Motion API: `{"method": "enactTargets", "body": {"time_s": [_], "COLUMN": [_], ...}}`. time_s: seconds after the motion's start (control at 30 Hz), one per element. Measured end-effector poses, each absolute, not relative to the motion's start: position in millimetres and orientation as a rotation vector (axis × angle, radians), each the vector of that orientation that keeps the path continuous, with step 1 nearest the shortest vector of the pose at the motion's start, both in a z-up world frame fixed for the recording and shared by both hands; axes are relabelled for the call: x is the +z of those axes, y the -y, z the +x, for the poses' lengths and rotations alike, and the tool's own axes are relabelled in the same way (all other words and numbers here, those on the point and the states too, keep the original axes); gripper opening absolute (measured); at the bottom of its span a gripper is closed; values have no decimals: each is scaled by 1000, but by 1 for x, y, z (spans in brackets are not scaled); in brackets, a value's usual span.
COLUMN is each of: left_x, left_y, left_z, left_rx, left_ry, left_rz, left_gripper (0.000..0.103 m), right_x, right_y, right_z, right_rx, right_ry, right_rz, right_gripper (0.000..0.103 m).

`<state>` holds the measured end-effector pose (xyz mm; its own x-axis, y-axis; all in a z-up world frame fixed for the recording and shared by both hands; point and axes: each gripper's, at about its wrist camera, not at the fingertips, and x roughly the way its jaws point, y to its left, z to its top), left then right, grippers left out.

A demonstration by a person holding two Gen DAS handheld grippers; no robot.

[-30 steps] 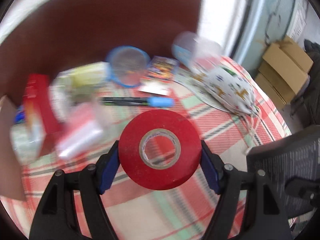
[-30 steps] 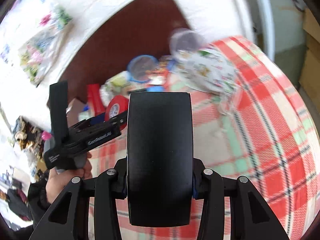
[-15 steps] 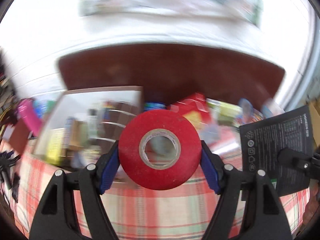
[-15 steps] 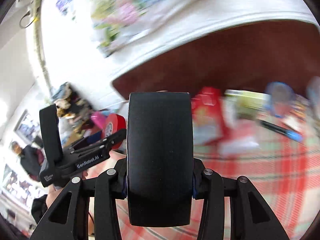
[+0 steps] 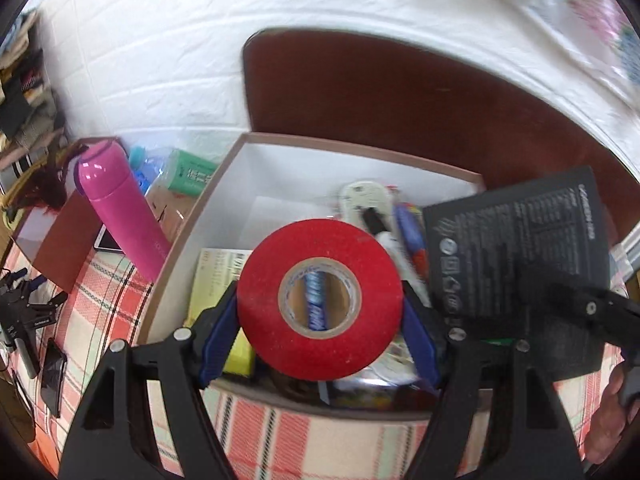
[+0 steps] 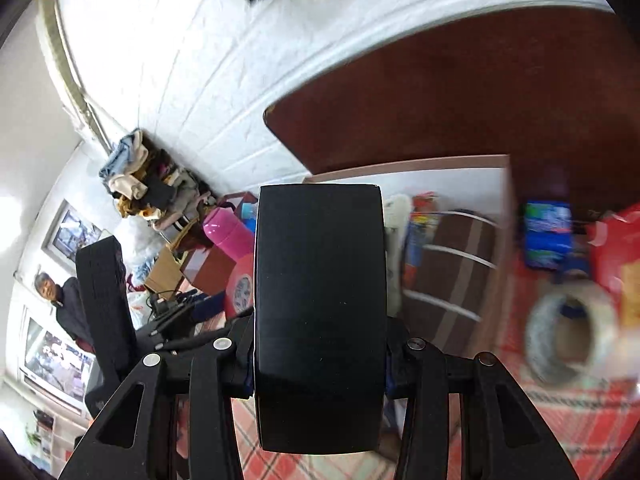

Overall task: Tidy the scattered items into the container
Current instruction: 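Carry both items into the cardboard box and open both grippers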

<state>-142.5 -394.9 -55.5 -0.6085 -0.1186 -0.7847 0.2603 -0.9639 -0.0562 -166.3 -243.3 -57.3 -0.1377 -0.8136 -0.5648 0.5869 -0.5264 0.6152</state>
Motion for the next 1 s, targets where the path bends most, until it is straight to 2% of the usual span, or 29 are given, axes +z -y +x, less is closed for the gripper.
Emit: {"method": "enactTargets", "body": {"time_s": [0.13,0.2,0.27,0.33,0.4,0.5,0.77,0.83,1.0], "left_x": [-76,-85,-92,-90,-80,-61,-23,-22,-33], "left_y": [420,427,433,436,433,427,371,344,273], "left_z": [-158,-162,-165,-161,-153,-140,-93,-77,-48], "left_rx": [-2598,-2569,-2530,-2510,-2509,-2553,-2672,-2740,-2882], "left_ry": [-289,-292,-281,-255,-205,-187,-118,-100,-92], "left_rz": [1275,1294,1323,1271,1186,1111,1104,1135,1206], "left_gripper": [74,75,75,79,81,95,97,98,99], "right_x": [-73,-74,-69,-59,-47,-27,21,18,-25], "right_y": [274,284,289,288,280,258,142,98,-20], "right_z": [-175,-177,-172,-164,-158,-151,-107,-96,-75], "right_rx": [-1800,-1815,-1889,-1975,-2033,-2099,-2195,-2243,-2327], "right_ry": [309,274,165,65,33,61,122,145,235], "right_rz": [1154,1166,1160,1109,1056,992,889,906,1063], "right_gripper": [45,51,74,82,82,83,83,87,88]}}
